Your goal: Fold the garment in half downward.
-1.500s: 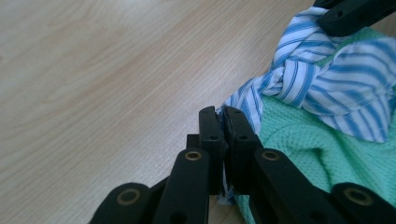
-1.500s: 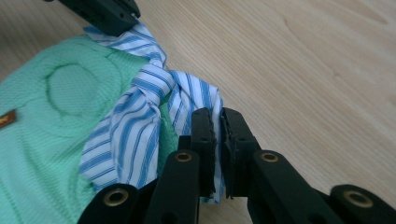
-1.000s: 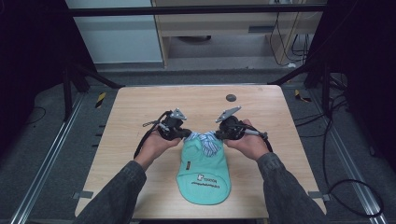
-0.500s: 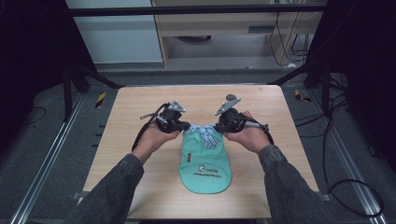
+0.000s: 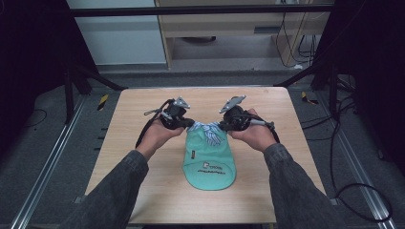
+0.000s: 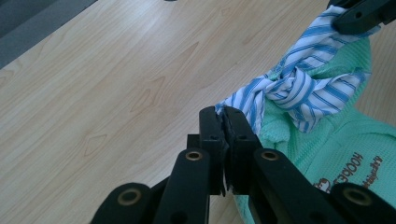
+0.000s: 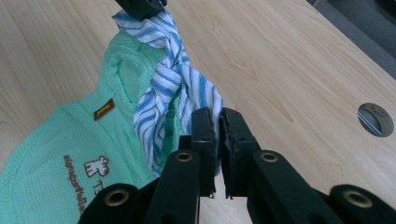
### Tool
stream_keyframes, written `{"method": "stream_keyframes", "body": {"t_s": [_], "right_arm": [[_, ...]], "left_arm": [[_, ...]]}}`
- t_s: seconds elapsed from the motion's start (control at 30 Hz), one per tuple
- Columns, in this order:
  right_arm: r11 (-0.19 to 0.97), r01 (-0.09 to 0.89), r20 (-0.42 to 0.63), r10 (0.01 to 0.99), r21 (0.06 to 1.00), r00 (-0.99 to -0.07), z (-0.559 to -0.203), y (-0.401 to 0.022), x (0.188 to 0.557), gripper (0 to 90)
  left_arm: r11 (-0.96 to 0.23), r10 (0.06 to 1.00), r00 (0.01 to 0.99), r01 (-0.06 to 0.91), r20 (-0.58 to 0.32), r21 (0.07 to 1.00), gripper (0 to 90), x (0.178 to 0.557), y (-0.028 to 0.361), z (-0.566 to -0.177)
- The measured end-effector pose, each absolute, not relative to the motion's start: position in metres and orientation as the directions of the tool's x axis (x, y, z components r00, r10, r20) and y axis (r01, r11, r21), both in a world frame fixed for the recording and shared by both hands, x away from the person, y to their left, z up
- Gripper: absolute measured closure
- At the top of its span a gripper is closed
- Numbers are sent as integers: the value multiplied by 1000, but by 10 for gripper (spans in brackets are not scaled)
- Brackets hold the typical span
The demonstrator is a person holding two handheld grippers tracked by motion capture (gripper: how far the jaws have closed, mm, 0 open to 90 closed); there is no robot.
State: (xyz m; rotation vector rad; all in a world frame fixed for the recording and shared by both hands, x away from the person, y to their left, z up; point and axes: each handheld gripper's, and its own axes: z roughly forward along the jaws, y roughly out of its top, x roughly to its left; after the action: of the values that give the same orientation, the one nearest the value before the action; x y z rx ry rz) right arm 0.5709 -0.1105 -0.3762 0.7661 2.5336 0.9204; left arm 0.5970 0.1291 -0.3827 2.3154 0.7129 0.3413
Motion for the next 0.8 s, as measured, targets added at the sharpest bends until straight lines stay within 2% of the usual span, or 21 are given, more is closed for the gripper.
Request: {"method": "stream_keyframes", "body": {"t_s": [0.8], "right_arm": [[621,372,-153,627,690,-764,-365,-115,582,848]], "left_arm": [[-646,574,811,366,111,670,874,613,117,-364]]}}
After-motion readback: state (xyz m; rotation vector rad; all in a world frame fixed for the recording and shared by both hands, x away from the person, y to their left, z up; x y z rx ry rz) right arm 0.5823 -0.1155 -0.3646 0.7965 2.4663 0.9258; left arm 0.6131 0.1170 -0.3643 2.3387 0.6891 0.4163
